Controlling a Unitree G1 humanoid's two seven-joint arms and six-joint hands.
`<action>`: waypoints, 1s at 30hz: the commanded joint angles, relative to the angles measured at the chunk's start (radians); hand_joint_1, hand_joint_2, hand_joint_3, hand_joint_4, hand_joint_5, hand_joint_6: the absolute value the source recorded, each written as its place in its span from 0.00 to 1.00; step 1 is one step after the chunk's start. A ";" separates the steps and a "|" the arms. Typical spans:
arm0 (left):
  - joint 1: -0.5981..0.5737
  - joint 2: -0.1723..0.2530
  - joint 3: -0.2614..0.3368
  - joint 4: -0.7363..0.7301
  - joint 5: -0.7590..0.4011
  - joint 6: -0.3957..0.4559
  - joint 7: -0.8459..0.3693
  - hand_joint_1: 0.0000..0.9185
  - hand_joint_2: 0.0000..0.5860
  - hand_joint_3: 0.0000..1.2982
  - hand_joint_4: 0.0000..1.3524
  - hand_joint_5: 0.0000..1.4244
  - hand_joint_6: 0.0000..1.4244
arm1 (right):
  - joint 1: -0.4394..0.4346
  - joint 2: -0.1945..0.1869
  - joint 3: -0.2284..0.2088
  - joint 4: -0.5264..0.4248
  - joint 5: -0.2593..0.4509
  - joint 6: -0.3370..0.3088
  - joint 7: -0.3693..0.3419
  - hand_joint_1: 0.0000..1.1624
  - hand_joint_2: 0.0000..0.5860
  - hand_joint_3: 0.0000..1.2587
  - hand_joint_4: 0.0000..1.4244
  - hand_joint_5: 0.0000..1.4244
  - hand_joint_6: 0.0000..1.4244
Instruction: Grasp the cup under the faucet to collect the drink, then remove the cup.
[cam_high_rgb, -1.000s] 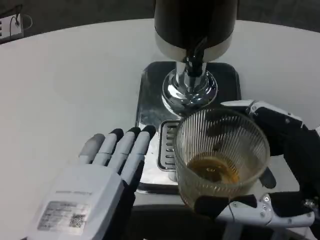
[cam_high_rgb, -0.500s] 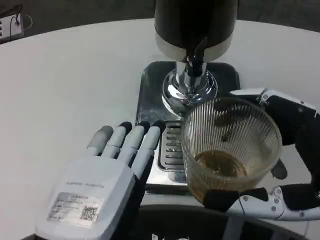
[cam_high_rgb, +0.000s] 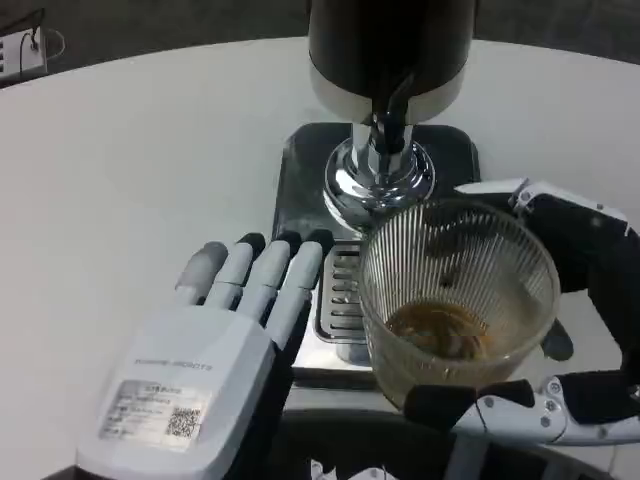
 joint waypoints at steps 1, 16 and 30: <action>0.010 -0.006 0.002 0.011 0.017 -0.005 0.019 0.00 0.00 0.00 0.00 0.00 0.00 | 0.000 0.006 -0.003 -0.042 0.019 -0.015 -0.002 1.00 0.14 0.68 0.70 0.83 1.00; 0.035 -0.011 0.017 -0.013 0.000 -0.011 0.011 0.00 0.00 0.00 0.00 0.00 0.00 | 0.020 0.008 -0.011 -0.068 0.031 0.012 0.000 1.00 0.14 0.69 0.70 0.83 1.00; 0.050 -0.024 0.008 -0.021 0.004 -0.019 0.014 0.00 0.00 0.00 0.00 0.00 0.00 | 0.030 0.012 -0.011 -0.075 0.030 0.011 -0.003 1.00 0.14 0.69 0.70 0.83 1.00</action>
